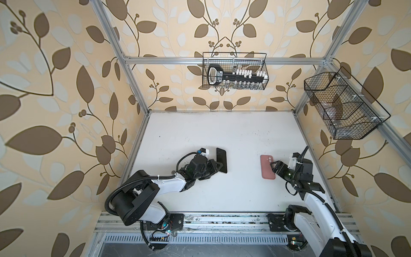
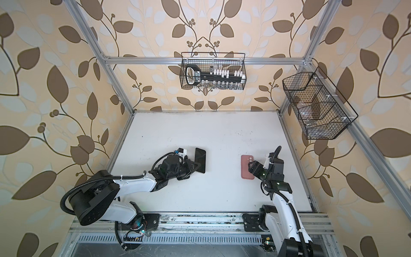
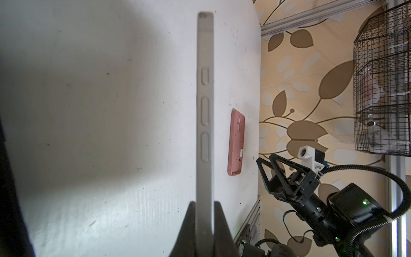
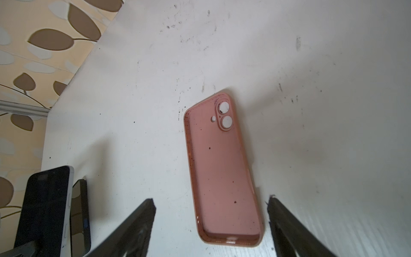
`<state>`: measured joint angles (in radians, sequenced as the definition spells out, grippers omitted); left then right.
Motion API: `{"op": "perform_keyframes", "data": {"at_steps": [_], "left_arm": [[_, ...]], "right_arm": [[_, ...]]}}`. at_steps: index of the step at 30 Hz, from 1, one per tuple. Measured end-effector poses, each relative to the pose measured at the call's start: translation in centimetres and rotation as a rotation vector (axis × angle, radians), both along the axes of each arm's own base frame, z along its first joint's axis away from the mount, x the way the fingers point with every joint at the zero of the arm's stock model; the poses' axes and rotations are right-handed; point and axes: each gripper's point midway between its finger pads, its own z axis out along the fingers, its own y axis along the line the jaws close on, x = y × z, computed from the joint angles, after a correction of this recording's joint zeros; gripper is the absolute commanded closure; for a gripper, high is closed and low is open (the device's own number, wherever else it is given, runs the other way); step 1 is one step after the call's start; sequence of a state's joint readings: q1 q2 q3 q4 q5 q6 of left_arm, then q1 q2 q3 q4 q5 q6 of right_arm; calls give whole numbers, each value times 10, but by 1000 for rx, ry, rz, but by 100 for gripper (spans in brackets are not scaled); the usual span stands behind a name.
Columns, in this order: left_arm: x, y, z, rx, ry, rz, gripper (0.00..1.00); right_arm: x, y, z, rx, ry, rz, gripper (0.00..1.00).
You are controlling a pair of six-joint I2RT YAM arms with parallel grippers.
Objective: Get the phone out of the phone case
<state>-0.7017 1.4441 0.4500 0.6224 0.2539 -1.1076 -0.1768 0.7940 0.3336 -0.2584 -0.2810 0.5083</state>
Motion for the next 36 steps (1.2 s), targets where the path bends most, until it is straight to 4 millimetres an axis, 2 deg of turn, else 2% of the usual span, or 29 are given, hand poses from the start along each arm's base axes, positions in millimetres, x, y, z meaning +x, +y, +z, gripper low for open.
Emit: {"op": "perform_keyframes", "data": {"at_steps": [8, 16, 28, 36], "left_arm": [[-8, 3, -31, 32, 49, -3, 100], [-10, -1, -31, 25, 37, -11, 94], [-12, -4, -48, 43, 55, -20, 88], [-9, -4, -47, 40, 40, -9, 75]], "right_arm": [[-2, 0, -4, 2, 10, 0, 20], [-2, 0, -4, 2, 8, 0, 20], [-2, 0, -4, 1, 5, 0, 19], [-2, 1, -4, 6, 4, 2, 19]]}}
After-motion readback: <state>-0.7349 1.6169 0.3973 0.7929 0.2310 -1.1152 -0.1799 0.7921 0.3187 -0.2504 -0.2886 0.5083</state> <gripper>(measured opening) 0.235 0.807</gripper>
